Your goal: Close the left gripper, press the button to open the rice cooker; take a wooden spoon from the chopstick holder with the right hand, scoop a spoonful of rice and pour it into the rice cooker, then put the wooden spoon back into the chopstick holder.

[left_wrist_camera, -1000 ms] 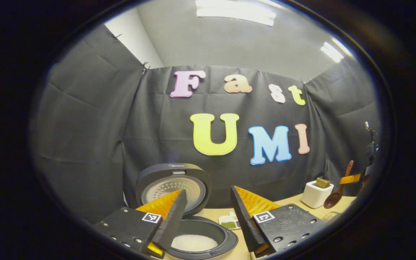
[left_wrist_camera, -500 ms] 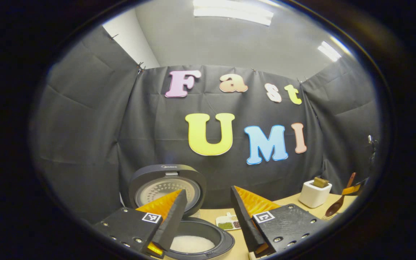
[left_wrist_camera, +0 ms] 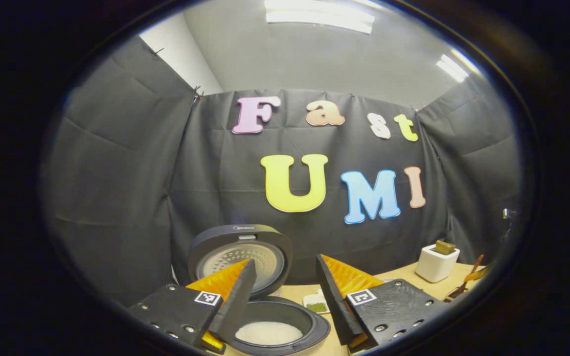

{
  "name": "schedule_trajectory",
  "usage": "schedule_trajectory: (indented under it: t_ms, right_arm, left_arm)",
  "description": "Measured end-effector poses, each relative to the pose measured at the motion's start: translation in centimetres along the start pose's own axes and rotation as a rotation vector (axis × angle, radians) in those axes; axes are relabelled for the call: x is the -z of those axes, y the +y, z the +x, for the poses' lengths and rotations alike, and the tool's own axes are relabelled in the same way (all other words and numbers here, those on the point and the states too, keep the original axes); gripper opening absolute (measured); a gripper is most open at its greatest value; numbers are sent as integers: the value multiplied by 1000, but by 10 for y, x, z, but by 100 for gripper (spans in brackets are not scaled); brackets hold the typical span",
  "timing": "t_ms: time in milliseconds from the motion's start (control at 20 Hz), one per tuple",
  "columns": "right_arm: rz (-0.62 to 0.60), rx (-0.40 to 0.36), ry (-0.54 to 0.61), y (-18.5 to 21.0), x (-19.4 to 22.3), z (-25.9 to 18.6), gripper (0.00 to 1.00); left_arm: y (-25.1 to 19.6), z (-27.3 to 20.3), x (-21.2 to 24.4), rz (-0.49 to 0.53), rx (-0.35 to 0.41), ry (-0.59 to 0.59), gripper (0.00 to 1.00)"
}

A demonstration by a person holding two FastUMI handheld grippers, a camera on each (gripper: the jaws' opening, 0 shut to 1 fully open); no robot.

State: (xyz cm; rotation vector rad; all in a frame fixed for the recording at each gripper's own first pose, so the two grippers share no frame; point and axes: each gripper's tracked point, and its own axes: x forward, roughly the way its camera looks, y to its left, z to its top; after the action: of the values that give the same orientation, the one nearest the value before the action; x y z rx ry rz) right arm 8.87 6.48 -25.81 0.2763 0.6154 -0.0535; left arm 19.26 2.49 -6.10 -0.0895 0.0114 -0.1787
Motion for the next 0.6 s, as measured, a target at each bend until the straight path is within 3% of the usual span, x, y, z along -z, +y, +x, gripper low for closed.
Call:
schedule_trajectory:
  t_ms: [200, 300, 450, 600]
  right_arm:
    - [-1, -18, 10, 0, 2, -8, 17]
    - [-26, -18, -29, 1, -10, -15, 26]
    - [-97, 30, -109, -7, -39, -31, 100]
    - [-146, 67, -222, -9, -79, -57, 98]
  left_arm:
    - [5, -2, -3, 5, -12, -4, 75]
    - [5, -2, -6, 6, -15, -6, 77]
    - [7, 2, -12, 20, -21, -6, 76]
    - [15, 14, -18, 37, -40, 1, 76]
